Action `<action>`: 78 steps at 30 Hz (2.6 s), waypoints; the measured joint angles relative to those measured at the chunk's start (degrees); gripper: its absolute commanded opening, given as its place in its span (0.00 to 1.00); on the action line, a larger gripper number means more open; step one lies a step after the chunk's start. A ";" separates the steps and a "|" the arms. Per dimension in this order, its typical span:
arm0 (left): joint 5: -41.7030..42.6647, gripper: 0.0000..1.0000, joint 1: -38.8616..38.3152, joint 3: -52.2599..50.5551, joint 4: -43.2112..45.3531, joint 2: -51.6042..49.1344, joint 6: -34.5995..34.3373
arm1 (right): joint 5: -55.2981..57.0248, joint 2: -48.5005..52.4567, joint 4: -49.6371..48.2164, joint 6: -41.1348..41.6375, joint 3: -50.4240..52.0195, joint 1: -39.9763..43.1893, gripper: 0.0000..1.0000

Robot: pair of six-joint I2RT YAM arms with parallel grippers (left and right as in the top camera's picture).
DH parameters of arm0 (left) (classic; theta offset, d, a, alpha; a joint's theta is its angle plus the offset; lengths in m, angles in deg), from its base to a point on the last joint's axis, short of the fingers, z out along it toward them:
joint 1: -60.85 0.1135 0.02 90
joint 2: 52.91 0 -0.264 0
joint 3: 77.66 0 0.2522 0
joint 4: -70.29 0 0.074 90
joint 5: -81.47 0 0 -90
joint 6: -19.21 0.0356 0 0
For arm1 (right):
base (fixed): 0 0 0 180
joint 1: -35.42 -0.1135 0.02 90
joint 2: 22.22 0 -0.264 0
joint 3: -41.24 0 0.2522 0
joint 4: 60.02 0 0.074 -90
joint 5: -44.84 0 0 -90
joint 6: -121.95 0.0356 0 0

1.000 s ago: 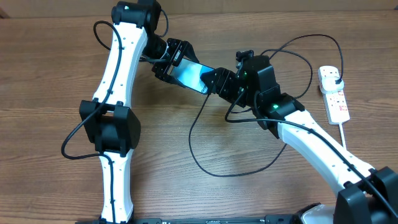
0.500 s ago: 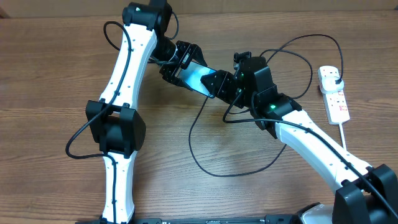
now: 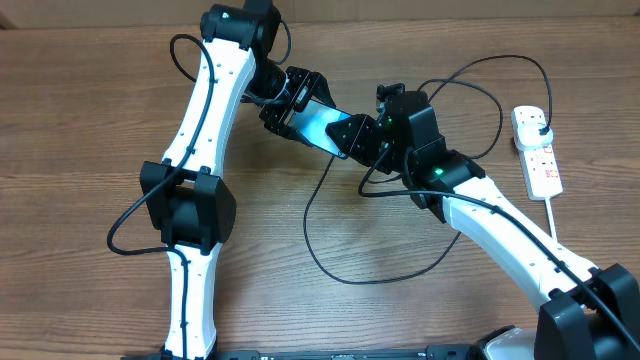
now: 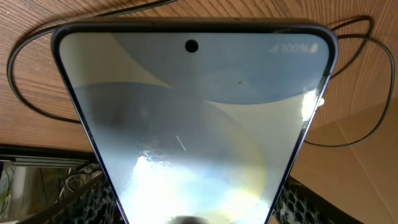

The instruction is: Plug charger to phone and switch on socket

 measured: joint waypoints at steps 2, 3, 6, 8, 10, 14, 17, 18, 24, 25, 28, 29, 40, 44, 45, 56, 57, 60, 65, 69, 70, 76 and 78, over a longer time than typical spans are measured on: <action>0.00 0.45 0.00 0.00 -0.02 0.00 0.00 | 0.00 0.00 0.04 -0.13 0.00 0.00 0.17; 0.00 0.45 0.00 0.00 0.00 0.00 0.00 | -0.02 0.00 0.11 0.00 0.00 0.00 0.16; 0.00 0.45 0.00 0.00 0.00 0.00 0.00 | -0.02 0.00 0.13 0.07 0.00 0.00 0.11; 0.02 0.45 0.00 0.00 0.00 0.00 0.00 | -0.02 0.00 0.15 0.04 0.00 0.00 0.09; 0.00 0.46 0.00 0.00 0.00 0.00 0.00 | -0.07 0.00 0.04 0.22 0.00 0.00 0.08; 0.00 0.58 0.00 -0.02 0.04 0.00 0.00 | -0.04 0.00 0.07 0.66 0.00 0.00 0.05; 0.02 0.63 0.00 0.00 0.20 0.00 0.02 | -0.04 0.00 0.09 1.33 0.00 0.07 0.04; 0.02 0.65 0.00 0.00 0.20 0.00 0.02 | -0.04 0.00 0.11 1.42 0.00 0.04 0.04; 0.02 0.95 0.00 0.00 0.17 0.00 0.00 | -0.02 0.00 0.09 2.25 0.00 0.07 0.04; 0.02 1.00 0.00 0.00 0.17 0.00 -0.04 | -0.02 0.00 0.02 2.56 0.00 0.09 0.04; 0.09 1.00 0.00 0.07 -0.04 0.00 -0.28 | 0.22 0.02 0.26 2.86 0.00 0.37 0.04; 0.11 1.00 0.00 0.09 -0.02 0.00 -0.26 | 0.17 0.11 0.39 2.95 0.00 0.44 0.04; 0.07 0.94 0.00 0.33 0.81 0.00 0.83 | -1.09 0.11 -0.46 5.07 0.00 2.86 0.04; 1.99 0.94 0.02 0.35 4.26 0.00 9.75 | -2.16 -0.02 1.01 5.77 0.00 6.54 0.04; 2.97 0.90 0.02 0.35 4.59 0.00 12.72 | -2.43 -0.11 1.73 5.86 0.00 7.58 0.04; 15.54 0.90 0.00 0.39 7.21 0.00 39.10 | -4.44 -11.61 7.08 5.22 0.00 14.21 0.04; 16.17 0.91 0.00 0.39 7.10 0.02 40.92 | -4.46 -13.68 7.15 5.03 0.00 14.27 0.04; 18.58 0.93 0.00 0.42 7.10 0.79 45.07 | -2.62 -19.02 9.20 4.35 0.02 14.29 0.04; 18.99 0.93 0.00 0.42 7.91 5.64 48.92 | 0.22 -24.65 9.38 4.81 0.02 14.36 0.04; 19.67 0.93 0.00 0.50 8.74 9.33 49.70 | 1.99 -25.20 8.98 7.48 0.02 14.36 0.04; 20.44 0.92 0.00 0.59 8.94 9.97 49.75 | 2.32 -24.85 8.39 8.61 0.02 14.36 0.04; 26.53 0.92 0.00 0.83 14.84 10.95 47.76 | 3.82 -21.64 -0.44 18.03 0.02 13.97 0.04; 27.56 0.92 0.00 0.83 18.49 10.95 45.20 | 4.31 -20.50 -4.33 20.94 0.02 13.49 0.04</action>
